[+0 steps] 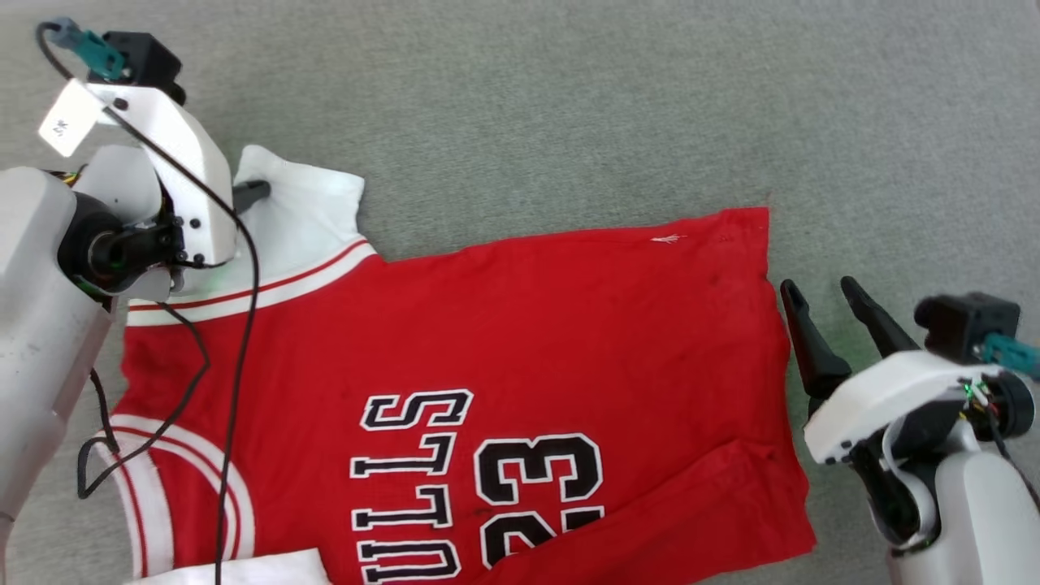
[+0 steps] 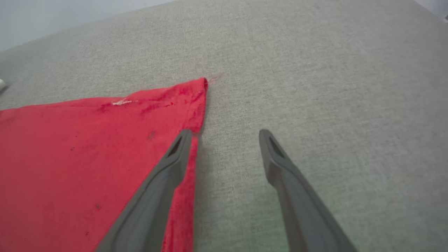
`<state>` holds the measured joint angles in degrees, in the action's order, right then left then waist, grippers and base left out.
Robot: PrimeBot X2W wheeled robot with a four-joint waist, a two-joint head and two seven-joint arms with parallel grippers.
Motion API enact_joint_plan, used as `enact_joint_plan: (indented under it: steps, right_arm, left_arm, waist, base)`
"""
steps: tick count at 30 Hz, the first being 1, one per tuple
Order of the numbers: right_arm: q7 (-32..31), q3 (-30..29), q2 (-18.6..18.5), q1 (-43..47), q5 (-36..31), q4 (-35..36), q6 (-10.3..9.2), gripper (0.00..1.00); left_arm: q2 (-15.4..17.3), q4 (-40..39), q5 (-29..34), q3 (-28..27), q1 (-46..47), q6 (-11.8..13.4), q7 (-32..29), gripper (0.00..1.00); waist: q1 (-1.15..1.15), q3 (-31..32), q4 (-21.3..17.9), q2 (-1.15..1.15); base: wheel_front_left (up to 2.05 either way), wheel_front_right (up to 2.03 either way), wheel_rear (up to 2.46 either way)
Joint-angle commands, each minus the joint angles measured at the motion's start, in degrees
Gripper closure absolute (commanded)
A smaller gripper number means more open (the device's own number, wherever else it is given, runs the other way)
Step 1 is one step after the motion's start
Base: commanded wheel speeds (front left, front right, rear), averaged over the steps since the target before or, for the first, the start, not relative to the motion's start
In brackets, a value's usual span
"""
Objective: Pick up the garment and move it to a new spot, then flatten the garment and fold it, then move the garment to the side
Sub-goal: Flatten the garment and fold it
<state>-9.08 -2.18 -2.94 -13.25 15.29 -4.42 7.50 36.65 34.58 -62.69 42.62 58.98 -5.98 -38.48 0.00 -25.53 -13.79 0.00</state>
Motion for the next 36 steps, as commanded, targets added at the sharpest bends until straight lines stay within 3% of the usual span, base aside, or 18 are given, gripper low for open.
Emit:
enact_joint_plan:
  steps: [1, 13, 19, 21, 22, 30, 36]
  right_arm:
    - [-1.3, 0.08, -0.52, -2.06, -0.19, -0.99, -0.02, 0.0]
    - [-26.83, 7.29, -10.3, -15.01, 4.6, -10.08, -0.02, 0.0]
    - [-34.97, 12.69, -13.42, -17.7, 6.85, -16.56, -0.02, 0.0]
    - [-36.94, 13.68, -13.46, -17.31, 7.66, -18.8, -0.02, 0.59]
    - [-37.54, 13.99, -13.56, -17.42, 8.1, -19.54, -0.02, 1.0]
    - [-33.69, 11.4, -16.9, -20.6, 8.74, -16.56, -0.07, 1.0]
    - [-29.99, 6.85, -16.89, -15.49, 6.42, -9.93, -0.06, 1.0]
  left_arm:
    - [-0.08, -0.49, 0.37, 0.05, -0.57, -0.05, 0.82, 1.0]
    - [-1.37, -8.18, 1.74, -0.04, -1.36, -0.29, 6.55, 1.0]
    - [-1.3, -11.41, 1.14, -0.32, -3.19, -0.21, 8.36, 1.0]
    - [-1.39, -11.66, 1.01, -0.41, -3.58, -0.17, 8.59, 1.0]
    - [-1.54, -11.74, 0.92, -0.48, -3.75, -0.18, 8.9, 1.0]
    - [-0.95, -12.13, 0.33, -1.96, -5.97, 0.0, 12.9, 1.0]
    - [0.72, -15.93, -0.61, -4.0, -11.46, 1.56, 18.24, 1.0]
  waist:
    - [0.0, 0.99, 1.12, 0.0]
    - [0.0, 3.31, 7.36, 0.0]
    - [0.0, 2.95, 9.58, 0.0]
    - [0.0, 2.94, 9.93, 0.0]
    - [0.0, 2.96, 10.09, 0.0]
    - [0.0, 4.84, 11.06, 0.0]
    - [0.0, 7.84, 12.33, 0.0]
  base:
    - [0.0, 0.0, 0.0]
    - [0.0, 0.0, 0.0]
    - [0.0, 0.0, 0.0]
    - [0.0, 0.0, 0.0]
    - [0.0, 0.0, 0.0]
    - [0.0, 0.0, 0.0]
    - [0.0, 0.0, 0.0]
